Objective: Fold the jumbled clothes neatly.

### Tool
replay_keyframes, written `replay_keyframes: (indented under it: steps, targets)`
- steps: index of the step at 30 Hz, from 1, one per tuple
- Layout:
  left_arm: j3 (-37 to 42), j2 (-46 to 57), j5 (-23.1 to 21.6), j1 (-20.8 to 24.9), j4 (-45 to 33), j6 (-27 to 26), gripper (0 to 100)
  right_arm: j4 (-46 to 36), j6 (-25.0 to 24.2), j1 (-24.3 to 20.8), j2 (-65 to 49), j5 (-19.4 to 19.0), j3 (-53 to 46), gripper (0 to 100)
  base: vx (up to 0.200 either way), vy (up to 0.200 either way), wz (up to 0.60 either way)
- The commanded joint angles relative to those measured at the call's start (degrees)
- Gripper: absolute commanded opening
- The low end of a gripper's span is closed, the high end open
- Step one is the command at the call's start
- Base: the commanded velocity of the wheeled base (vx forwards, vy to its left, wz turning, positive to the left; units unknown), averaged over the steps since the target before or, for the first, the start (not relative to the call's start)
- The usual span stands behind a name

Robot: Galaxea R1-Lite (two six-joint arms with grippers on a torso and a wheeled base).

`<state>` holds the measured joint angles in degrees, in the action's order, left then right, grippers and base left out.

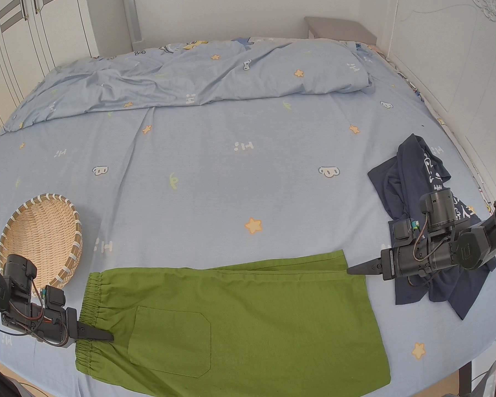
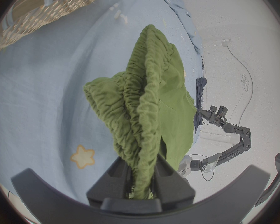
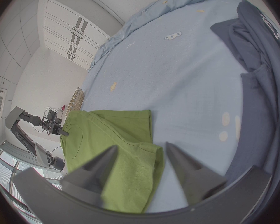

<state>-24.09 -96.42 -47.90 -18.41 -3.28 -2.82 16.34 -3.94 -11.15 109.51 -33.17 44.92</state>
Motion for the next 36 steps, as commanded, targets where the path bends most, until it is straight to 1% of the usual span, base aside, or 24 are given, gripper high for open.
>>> replay_keyframes:
  steps: [1, 8, 15, 17, 18, 22, 30, 36]
  targets:
    - [0.09, 0.09, 0.00, 0.04, -0.06, 0.00, 0, 0.01, -0.11, -0.27, 1.15, -0.05, -0.01, 0, 0.000, 0.000, 0.00]
    - [0.53, 0.18, 0.00, 0.57, -0.06, 0.00, 0, 0.89, -0.54, -0.18, 1.06, 0.04, -0.10, 0, 0.000, 0.000, 0.00]
    - [0.53, 0.18, 0.00, 0.13, -0.15, 0.00, 0, 1.24, -1.34, -0.10, 0.00, 0.30, 0.69, 0, 0.000, 0.000, 0.00]
    - [0.53, 0.18, 0.00, -0.14, -0.24, 0.09, 0, 1.24, -2.30, -0.18, -1.58, 0.30, 1.13, 0, 0.000, 0.000, 0.00]
    - [0.62, 0.35, 0.00, -0.31, -0.32, 0.09, 0, 1.24, -3.53, -0.27, -3.16, 0.30, 1.48, 0, 0.000, 0.000, 0.00]
    - [0.89, 0.70, 0.00, -1.10, -0.32, 0.09, 0, 1.24, -5.20, -0.62, -5.09, 0.12, 2.36, 0, 0.000, 0.000, 0.00]
    - [1.06, 1.41, 0.00, -1.63, -0.24, 0.00, 0, 1.24, -6.35, -2.03, -4.74, 0.21, 4.82, 0, 0.000, 0.000, 0.00]
    - [1.06, 1.41, 0.00, -2.25, -0.24, 0.00, 0, 1.24, -7.05, -2.29, -1.67, 0.21, 7.72, 0, 0.000, 0.000, 0.00]
